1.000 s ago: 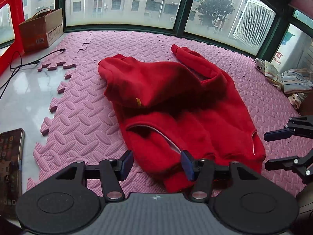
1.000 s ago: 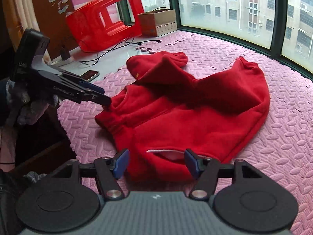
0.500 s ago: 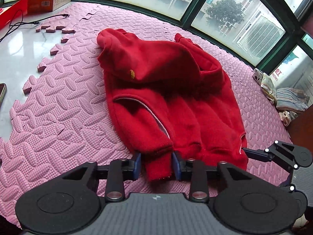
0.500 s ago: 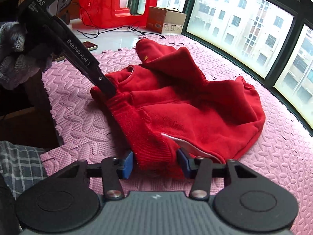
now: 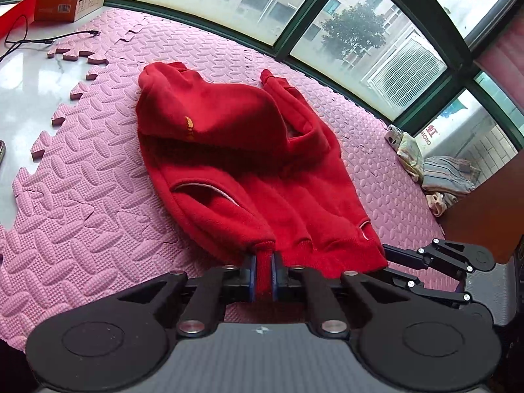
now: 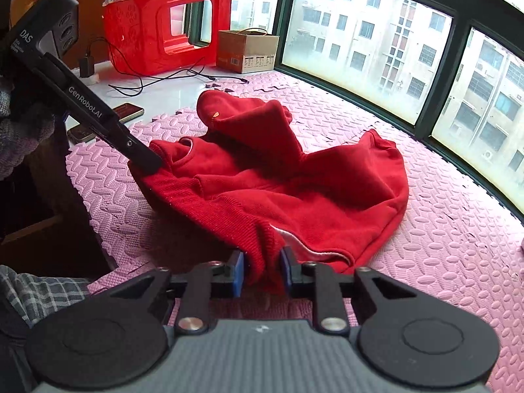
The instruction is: Fold clothes
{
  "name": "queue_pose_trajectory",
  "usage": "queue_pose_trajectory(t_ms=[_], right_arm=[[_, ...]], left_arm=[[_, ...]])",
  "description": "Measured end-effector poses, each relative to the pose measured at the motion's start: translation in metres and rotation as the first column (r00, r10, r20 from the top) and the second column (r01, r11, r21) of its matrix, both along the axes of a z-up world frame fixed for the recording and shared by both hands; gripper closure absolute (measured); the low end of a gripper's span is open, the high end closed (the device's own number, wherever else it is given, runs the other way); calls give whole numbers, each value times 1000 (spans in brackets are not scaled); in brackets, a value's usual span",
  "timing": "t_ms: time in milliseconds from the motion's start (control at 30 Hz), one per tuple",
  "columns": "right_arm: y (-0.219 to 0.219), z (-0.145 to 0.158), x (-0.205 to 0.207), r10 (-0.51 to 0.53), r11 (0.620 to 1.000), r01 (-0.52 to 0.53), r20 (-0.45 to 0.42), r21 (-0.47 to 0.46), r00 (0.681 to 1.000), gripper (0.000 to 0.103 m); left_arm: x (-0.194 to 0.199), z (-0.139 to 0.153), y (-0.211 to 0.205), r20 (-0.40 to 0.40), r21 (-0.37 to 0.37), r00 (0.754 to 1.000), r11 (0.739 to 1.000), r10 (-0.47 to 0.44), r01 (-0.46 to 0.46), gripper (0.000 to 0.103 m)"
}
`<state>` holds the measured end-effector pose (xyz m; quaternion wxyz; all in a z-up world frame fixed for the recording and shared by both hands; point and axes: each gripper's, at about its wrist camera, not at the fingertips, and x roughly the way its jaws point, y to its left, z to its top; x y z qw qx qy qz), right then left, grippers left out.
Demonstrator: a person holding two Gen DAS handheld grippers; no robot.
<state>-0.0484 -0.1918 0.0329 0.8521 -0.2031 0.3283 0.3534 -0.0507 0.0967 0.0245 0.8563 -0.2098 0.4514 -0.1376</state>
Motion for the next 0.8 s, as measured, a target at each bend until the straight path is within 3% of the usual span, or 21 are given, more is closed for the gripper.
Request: queue_pose_trajectory(t_ms=[167, 267, 400, 467, 533, 800], right_arm=[[-13, 19, -28, 36, 999, -36, -37, -5, 999, 84], [-16, 22, -49, 100, 995, -103, -114, -17, 988, 86], [-20, 19, -52, 111, 993, -116, -155, -24, 982, 84], [-24, 22, -41, 88, 996, -90, -165, -10, 982, 83], [-28, 27, -26, 65, 998, -66, -167, 2, 984, 78], [-24, 26, 67, -40, 999, 42, -138, 9, 990, 72]], left_arm=[[-33, 12, -7, -24, -1, 996, 996, -84, 84, 93], [-46, 4, -14, -79, 42, 987, 989, -139, 142, 92], [-51, -1, -11, -121, 70, 979, 982, -165, 174, 85], [-52, 9, -7, -91, 80, 981, 981, -172, 179, 85], [-47, 19, -3, -60, 108, 984, 979, -166, 172, 77], [25, 21, 10, 1, 173, 998, 983, -56, 55, 79]])
